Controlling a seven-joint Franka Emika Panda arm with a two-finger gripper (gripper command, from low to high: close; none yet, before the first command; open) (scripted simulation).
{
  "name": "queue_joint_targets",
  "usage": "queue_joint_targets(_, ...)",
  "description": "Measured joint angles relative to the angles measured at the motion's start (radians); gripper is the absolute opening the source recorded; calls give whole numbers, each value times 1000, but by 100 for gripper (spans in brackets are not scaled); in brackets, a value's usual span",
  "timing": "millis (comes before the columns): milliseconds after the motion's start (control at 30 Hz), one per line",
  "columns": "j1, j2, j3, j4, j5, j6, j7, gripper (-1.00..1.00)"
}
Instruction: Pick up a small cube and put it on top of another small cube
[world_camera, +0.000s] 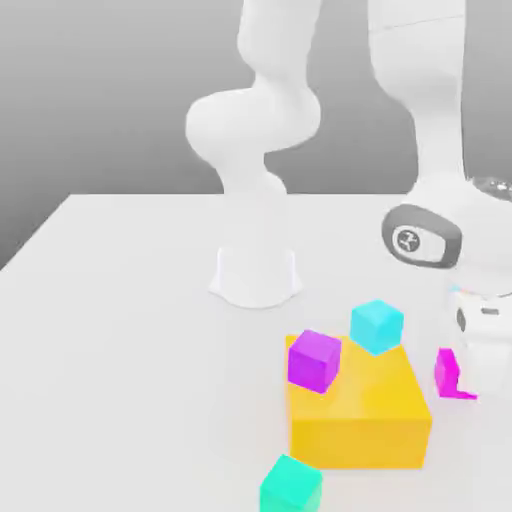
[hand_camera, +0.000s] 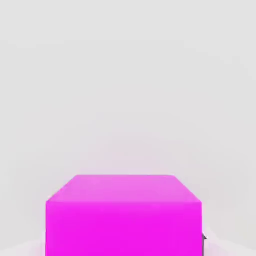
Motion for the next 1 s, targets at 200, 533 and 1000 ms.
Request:
queue_joint_targets(200,-39,-218,28,-50,148,-163,-79,-100)
queue_joint_targets(533,-103,-583,-40,-150,231,-426,-22,-100)
queue_joint_targets(1000,-175,-607,-47,-268,234,-332,49,100)
